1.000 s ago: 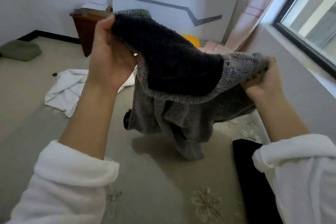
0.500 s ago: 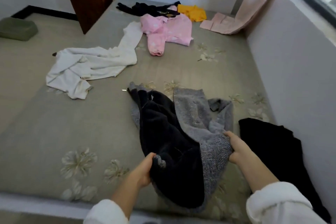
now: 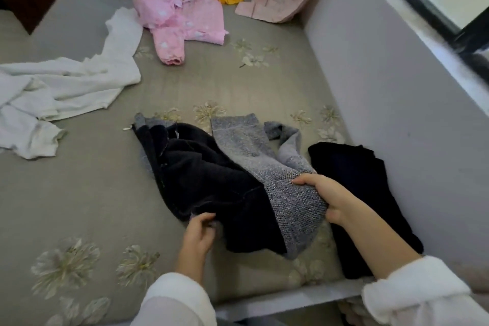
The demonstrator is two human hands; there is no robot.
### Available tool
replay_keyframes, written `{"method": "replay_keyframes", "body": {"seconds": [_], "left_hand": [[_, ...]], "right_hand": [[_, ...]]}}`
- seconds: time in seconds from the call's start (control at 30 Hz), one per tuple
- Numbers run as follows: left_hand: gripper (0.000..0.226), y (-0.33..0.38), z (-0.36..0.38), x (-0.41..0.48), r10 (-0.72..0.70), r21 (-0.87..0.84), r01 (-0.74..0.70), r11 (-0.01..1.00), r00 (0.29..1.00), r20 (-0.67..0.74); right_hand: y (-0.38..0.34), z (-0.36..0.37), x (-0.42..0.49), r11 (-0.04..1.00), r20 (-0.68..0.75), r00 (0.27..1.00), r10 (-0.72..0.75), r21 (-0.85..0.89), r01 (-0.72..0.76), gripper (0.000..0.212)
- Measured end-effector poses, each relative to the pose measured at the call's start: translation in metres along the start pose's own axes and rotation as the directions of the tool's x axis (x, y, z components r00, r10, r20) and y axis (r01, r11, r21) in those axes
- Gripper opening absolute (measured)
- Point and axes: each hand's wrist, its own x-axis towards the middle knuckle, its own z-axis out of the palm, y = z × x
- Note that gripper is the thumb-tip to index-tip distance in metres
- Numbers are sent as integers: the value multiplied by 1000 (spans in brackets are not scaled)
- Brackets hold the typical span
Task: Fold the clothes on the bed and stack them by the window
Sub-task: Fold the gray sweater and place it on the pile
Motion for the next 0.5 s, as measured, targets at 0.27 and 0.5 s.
{"method": "replay_keyframes", "body": {"seconds": [0.27, 0.5], "left_hand": [[20, 85, 19, -52, 90, -16, -89, 996, 994, 61], [37, 216, 21, -185, 561, 125, -593, 796, 799, 218]], "right_hand": [[17, -18, -1, 993, -182, 980, -80, 75, 95, 32], [-66, -47, -61, 810, 20, 815, -579, 131, 572, 26]]}}
